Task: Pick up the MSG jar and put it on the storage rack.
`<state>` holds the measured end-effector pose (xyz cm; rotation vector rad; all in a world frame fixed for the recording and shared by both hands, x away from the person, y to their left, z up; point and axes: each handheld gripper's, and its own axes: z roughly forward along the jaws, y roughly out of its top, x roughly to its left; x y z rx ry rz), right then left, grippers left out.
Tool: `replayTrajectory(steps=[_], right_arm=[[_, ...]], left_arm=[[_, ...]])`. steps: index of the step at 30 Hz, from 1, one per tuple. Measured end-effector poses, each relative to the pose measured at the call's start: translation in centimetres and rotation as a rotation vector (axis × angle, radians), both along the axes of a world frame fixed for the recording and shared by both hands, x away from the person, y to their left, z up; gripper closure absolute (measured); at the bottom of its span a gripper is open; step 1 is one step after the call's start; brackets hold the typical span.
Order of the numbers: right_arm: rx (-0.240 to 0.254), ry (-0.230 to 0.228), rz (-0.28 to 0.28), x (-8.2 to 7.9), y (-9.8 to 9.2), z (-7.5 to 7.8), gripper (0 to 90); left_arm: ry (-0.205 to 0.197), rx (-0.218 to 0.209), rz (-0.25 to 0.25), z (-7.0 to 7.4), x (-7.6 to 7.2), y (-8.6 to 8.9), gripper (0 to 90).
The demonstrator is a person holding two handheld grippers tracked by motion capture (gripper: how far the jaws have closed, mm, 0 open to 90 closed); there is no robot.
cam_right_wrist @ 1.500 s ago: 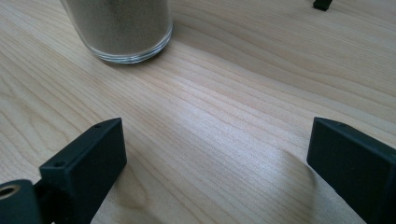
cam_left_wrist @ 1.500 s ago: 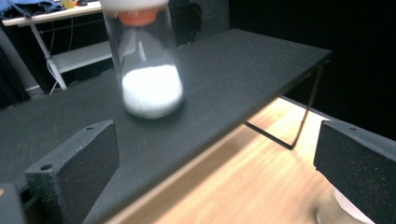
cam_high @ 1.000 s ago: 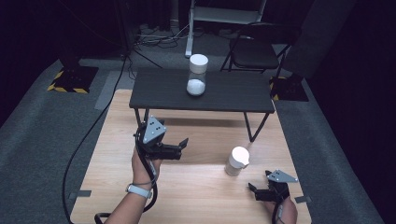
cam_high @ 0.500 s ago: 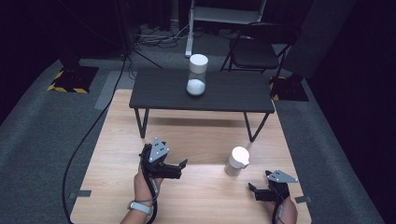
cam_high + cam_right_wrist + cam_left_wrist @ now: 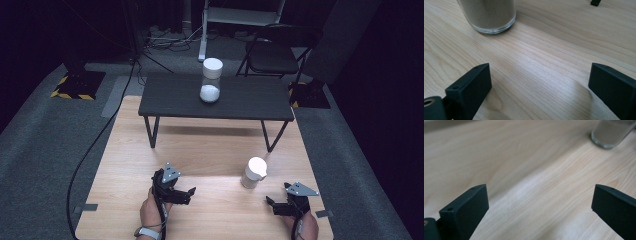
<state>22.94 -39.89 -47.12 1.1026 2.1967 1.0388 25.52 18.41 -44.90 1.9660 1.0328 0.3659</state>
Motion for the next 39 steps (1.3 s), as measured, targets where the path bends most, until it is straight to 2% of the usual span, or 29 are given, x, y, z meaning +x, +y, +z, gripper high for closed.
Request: replayTrajectory(steps=[4,8,10,11,13,15,18,26,39], right_arm=[[-0.001,-0.002,0.0,0.0,0.0,0.0,4.4],[-0.002,-0.003,0.0,-0.1,0.0,0.0,4.3],[-0.002,-0.004,-0.001,-0.1,0.1,0.0,4.3],[-0.003,-0.004,-0.001,-0.1,0.1,0.0,4.3],[-0.003,-0.004,-0.001,-0.1,0.1,0.0,4.4],[-0.003,-0.005,-0.001,-0.1,0.1,0.0,4.3],[-0.005,-0.008,0.001,-0.2,0.0,-0.1,4.3],[-0.004,-0.008,0.005,-0.2,0.0,-0.1,4.3],[0.003,0.004,0.007,0.1,-0.1,0.0,4.3]], left_arm=[[0.022,0.024,0.012,-0.5,0.0,-0.2,0.6],[0.051,0.057,0.004,-1.0,0.4,-0.2,1.1],[0.071,0.057,-0.001,-1.1,0.7,-0.1,1.1],[0.064,0.054,-0.003,-1.2,0.7,0.0,1.1],[0.058,0.076,-0.016,-1.3,0.7,-0.1,0.6],[0.032,0.123,-0.032,-1.3,0.4,-0.5,0.1],[0.005,0.161,-0.017,-1.4,-0.2,-1.0,0.0],[-0.044,0.132,0.001,-2.6,-1.2,-0.7,0.0],[-0.062,0.118,0.011,-3.0,-1.5,-0.7,0.0]])
